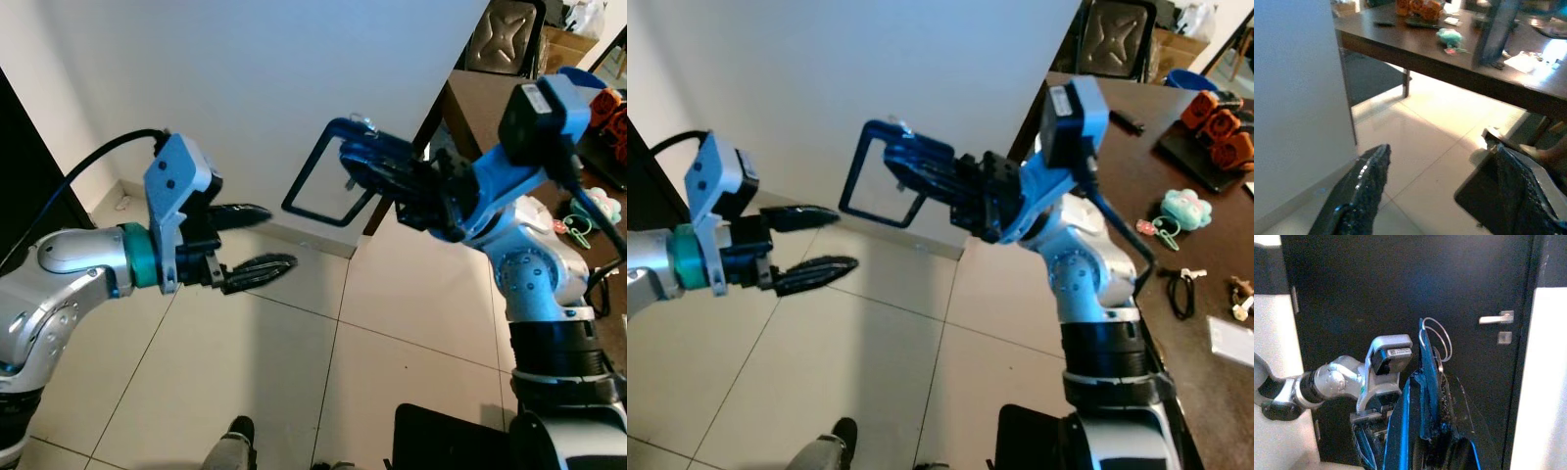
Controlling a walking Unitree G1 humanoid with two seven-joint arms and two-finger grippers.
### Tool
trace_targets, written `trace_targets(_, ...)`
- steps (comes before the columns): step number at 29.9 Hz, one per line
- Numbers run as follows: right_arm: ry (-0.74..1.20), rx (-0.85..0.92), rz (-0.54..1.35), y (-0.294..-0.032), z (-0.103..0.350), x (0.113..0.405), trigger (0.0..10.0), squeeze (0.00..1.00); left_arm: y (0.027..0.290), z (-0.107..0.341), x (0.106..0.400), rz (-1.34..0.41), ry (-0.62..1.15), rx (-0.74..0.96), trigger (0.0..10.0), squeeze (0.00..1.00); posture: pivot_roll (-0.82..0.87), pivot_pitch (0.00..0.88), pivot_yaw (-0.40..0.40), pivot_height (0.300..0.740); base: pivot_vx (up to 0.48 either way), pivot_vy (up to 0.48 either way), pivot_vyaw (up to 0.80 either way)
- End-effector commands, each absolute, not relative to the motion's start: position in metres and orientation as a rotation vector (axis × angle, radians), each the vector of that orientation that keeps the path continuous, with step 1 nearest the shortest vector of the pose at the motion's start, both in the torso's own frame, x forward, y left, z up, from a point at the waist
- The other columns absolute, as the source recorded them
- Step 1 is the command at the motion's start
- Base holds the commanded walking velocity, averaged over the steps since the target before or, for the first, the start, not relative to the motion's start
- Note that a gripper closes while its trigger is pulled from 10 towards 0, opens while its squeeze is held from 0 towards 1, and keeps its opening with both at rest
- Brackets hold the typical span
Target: Hang keys on a hook
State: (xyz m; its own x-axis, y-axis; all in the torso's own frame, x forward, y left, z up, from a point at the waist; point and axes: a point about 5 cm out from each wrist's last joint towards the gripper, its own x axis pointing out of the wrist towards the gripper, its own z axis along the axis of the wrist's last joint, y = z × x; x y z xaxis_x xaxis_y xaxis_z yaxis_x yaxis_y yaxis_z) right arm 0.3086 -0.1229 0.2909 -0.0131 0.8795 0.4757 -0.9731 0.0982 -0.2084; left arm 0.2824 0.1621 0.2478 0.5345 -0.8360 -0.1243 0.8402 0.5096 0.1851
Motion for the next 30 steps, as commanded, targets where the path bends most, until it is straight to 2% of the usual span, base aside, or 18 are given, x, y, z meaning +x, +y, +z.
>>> trace_targets(1,-0.595,0.242,1.468,-0.125,0.293,0.308,0.0,0.0,0.173,0.234,0.289,-0.928,0.055,0.205,10.0,1.0,0.1,0.098,-0.032,0.74,0.0,0.0,0.0)
trace_targets(6,-0.581,0.197,1.389,-0.114,0.285,0.312,0.0,0.0,0.185,0.211,0.302,-0.785,0.063,0.122,10.0,1.0,0.1,0.097,-0.033,0.74,0.0,0.0,0.0)
trace_targets(7,-0.606,0.167,1.324,-0.11,0.287,0.315,0.0,0.0,0.187,0.204,0.307,-0.729,0.054,0.088,10.0,0.75,0.1,0.097,-0.032,0.74,0.0,0.0,0.0)
trace_targets(8,-0.606,0.167,1.324,-0.11,0.287,0.315,0.0,0.0,0.187,0.204,0.307,-0.729,0.054,0.088,10.0,0.75,0.1,0.097,-0.032,0.74,0.0,0.0,0.0)
trace_targets(9,-0.663,0.146,1.203,-0.108,0.296,0.321,0.0,0.0,0.189,0.196,0.313,-0.651,0.042,0.029,10.0,0.0,0.09,0.096,-0.03,0.74,0.0,0.0,0.0)
trace_targets(12,-0.699,0.067,1.099,-0.104,0.302,0.325,0.0,0.0,0.189,0.186,0.318,-0.587,0.036,-0.017,10.0,0.0,0.09,0.095,-0.029,0.74,0.0,0.0,0.0)
trace_targets(14,-0.746,-0.101,0.968,-0.095,0.308,0.326,0.0,0.0,0.184,0.173,0.323,-0.504,0.022,-0.087,10.0,0.0,0.09,0.097,-0.026,0.74,0.0,0.0,0.0)
trace_targets(15,-0.746,-0.101,0.968,-0.095,0.308,0.326,0.0,0.0,0.184,0.173,0.323,-0.504,0.022,-0.087,10.0,0.0,0.09,0.097,-0.026,0.74,0.0,0.0,0.0)
trace_targets(19,-0.789,-0.3,0.839,-0.085,0.314,0.327,0.0,0.0,0.173,0.167,0.327,-0.46,-0.019,-0.158,10.0,0.0,0.09,0.099,-0.025,0.74,0.0,0.0,0.0)
trace_targets(24,-0.789,-0.296,0.76,-0.087,0.314,0.331,0.0,0.0,0.171,0.155,0.329,-0.394,-0.016,-0.196,10.0,0.0,0.09,0.098,-0.022,0.74,0.0,0.0,0.0)
trace_targets(25,-0.787,-0.331,0.704,-0.089,0.312,0.335,0.0,0.0,0.172,0.133,0.327,-0.359,0.039,-0.227,10.0,0.0,0.09,0.098,-0.022,0.74,0.0,0.0,0.0)
trace_targets(30,-0.782,-0.366,0.585,-0.094,0.308,0.343,0.0,0.0,0.174,0.089,0.319,-0.309,0.167,-0.241,10.0,0.0,0.09,0.1,-0.016,0.74,0.0,0.0,0.0)
